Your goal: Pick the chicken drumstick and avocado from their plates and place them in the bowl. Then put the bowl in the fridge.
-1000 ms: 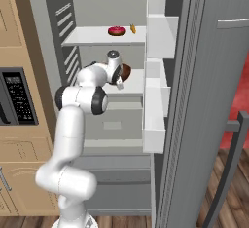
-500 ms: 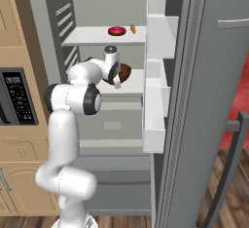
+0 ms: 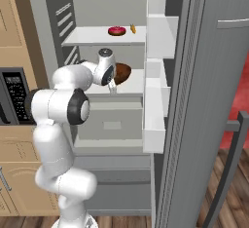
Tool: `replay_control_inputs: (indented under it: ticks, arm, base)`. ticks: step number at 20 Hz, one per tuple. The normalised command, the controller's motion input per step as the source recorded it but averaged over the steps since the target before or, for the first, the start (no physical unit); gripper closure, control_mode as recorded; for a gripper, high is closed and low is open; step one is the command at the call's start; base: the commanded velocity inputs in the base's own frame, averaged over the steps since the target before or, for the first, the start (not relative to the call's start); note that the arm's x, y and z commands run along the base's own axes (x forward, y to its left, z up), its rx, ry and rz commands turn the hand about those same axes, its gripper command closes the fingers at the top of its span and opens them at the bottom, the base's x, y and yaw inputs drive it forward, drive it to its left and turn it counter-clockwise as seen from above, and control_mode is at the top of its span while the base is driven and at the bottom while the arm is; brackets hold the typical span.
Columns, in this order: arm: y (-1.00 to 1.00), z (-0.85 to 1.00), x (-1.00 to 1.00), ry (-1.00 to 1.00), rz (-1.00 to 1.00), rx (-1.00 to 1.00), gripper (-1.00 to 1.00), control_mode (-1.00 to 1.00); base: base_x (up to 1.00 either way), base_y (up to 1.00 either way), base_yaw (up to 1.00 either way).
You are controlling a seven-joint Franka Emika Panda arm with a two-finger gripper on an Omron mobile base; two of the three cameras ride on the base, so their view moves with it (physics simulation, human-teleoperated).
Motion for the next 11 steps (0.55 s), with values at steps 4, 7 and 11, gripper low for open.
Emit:
replay_control_inputs:
  ticks: [4, 7, 11]
  arm:
    - [0.00, 0.14, -0.93, 0.00, 0.00, 0.00, -1.00, -1.00]
    - [0.00, 0.13, -0.94, 0.00, 0.00, 0.00, -1.00, -1.00]
    - [0.00, 0.07, -0.94, 0.00, 0.00, 0.00, -1.00, -1.00]
  base:
    - [0.00, 0.00, 0.00]
    - [0.00, 0.00, 0.00]
    - [0.00, 0.00, 0.00]
